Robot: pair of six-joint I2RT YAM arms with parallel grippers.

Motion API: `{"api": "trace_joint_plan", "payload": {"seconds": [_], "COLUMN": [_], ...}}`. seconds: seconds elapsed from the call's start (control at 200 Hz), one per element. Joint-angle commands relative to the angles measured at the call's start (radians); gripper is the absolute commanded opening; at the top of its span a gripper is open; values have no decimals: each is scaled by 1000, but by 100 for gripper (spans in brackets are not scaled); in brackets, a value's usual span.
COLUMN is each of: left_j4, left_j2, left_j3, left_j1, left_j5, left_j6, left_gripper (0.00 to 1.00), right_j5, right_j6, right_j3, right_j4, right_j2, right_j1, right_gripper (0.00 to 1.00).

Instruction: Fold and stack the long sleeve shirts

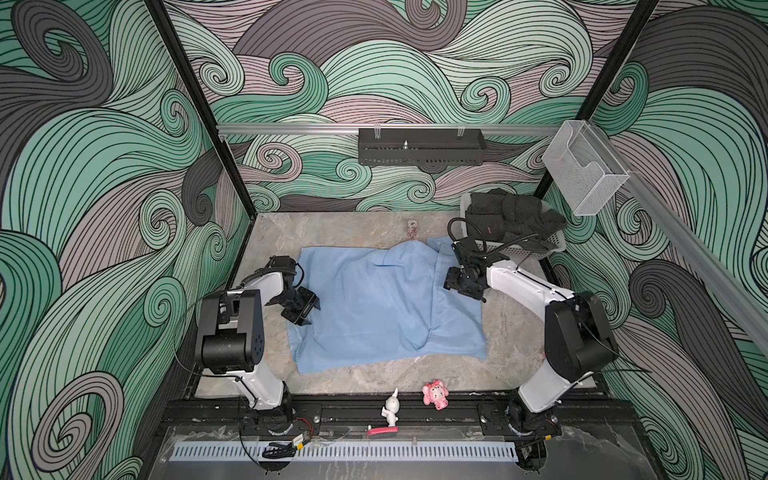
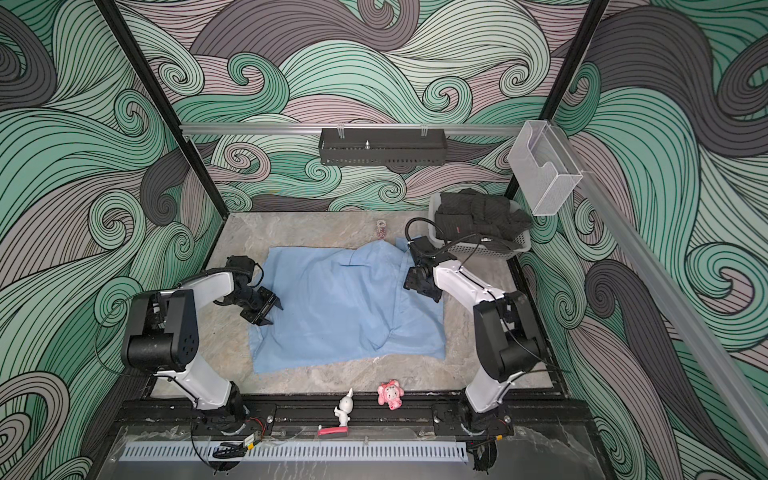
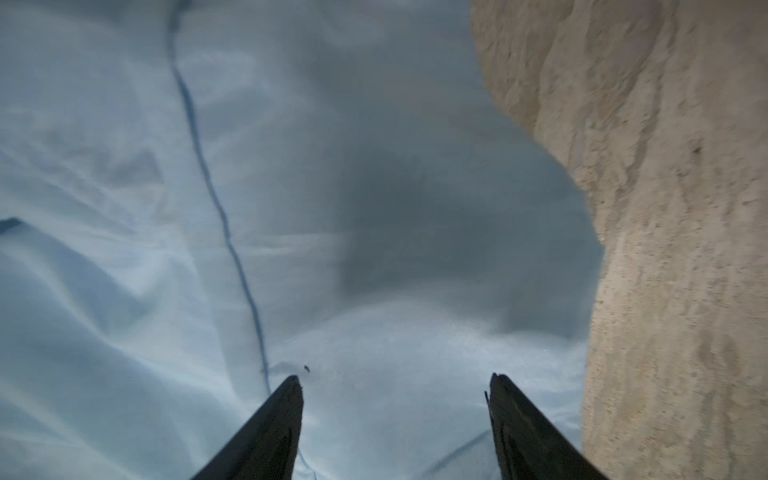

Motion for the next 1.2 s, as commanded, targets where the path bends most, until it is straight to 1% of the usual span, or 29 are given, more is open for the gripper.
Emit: {"api": "trace_joint_plan", "payload": {"seconds": [0.0,0.115,0.22,0.295,0.34,0.39,0.46,0.53,0.59,0.64,0.67,0.72,0.801,0.871,0.966,1.041,1.196], "left_j4": [-45,-138,-178,-190,-183,-158,-118,-109,-122,-147,-169,-205,-230,-235,-255,-265,-259], "left_j2": [11,-36,-64,-69,-78,-93,-120,-126,-100,-54,-18,49,156,231,318,357,368], "left_j3": [-25,13,22,24,18,10,24,97,188,274,335,428,551,632,719,762,795], "left_j1": [38,64,88,96,96,95,81,64,61,61,62,62,62,62,64,66,69], "left_j5": [-135,-204,-227,-229,-217,-176,-117,-102,-99,-103,-106,-102,-73,-69,-69,-62,-53], "left_j6": [-4,32,57,72,75,72,67,83,106,123,132,141,148,148,147,145,148], "left_gripper": [54,55,56,56,56,56,56,57,57,58,59,59,61,62,62,62,62], "right_j5": [-81,-78,-38,-11,5,6,-25,-43,-29,-18,-16,-18,-9,3,25,55,154], "right_j6": [49,63,75,57,38,16,-14,-33,-33,-30,-27,-25,-33,-43,-43,-36,-29], "right_j3": [-28,-75,-139,-167,-172,-160,-129,-79,-24,40,84,168,319,445,594,685,815], "right_j4": [18,14,13,11,4,-5,2,14,8,-12,-28,-62,-121,-159,-224,-282,-360], "right_j2": [57,67,9,-40,-68,-99,-141,-168,-165,-137,-108,-45,71,166,287,364,477], "right_j1": [-25,-57,-93,-116,-123,-126,-128,-128,-127,-128,-124,-118,-97,-74,-55,-49,-43], "right_gripper": [70,69,69,69,69,69,70,71,73,75,80,83,83,82,82,82,81]}}
